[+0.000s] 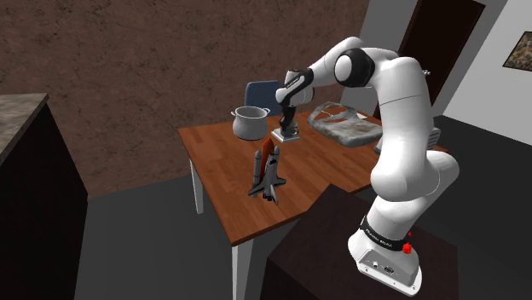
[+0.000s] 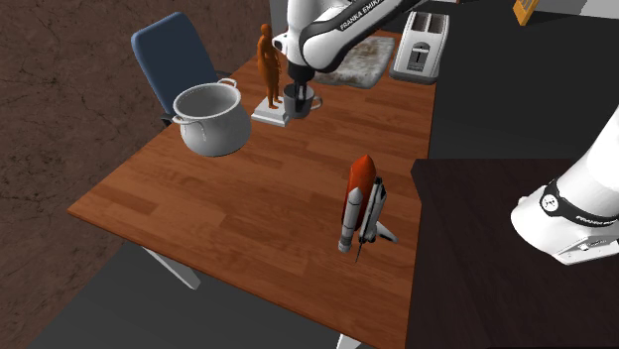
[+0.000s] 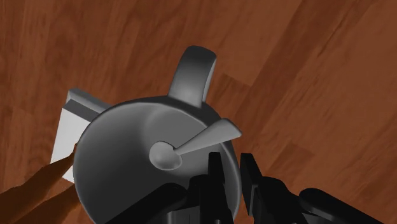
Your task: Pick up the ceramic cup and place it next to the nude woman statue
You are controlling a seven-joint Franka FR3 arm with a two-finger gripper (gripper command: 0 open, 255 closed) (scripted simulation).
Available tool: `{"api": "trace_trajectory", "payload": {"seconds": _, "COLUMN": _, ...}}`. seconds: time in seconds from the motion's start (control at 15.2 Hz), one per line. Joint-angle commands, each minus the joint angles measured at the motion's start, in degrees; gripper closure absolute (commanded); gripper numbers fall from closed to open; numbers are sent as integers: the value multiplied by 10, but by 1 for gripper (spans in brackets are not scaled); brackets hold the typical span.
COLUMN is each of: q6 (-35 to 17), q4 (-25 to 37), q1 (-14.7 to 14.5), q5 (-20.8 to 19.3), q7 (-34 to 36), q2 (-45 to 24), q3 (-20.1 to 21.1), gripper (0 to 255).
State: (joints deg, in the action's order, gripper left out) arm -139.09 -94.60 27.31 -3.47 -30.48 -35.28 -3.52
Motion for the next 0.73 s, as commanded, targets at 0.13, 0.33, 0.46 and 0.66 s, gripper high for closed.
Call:
{"api": "trace_trajectory", "payload": {"seconds": 0.13, "q6": -21, "q4": -1, "q1": 0, "q5": 0, "q7": 1, "q2": -19, "q3": 0, "gripper": 255}}
{"api": "trace_trajectory", "payload": {"seconds": 0.33, "q6": -37, "q4": -2, "q1": 1, "q5": 0, "q7": 3, "q2": -34, "q3": 0, "gripper": 255}}
{"api": "trace_trajectory", "payload": {"seconds": 0.46, "q6": -46, "q4": -1, "q1": 1, "q5": 0, "q7": 3, "q2": -45, "q3": 0, "gripper": 255}}
{"api": "trace_trajectory", "payload": {"seconds": 0.66, "q6": -61, "q4": 1, "q1": 1, "q5": 0, "q7": 5, "q2": -61, "q3": 0, "gripper": 255}}
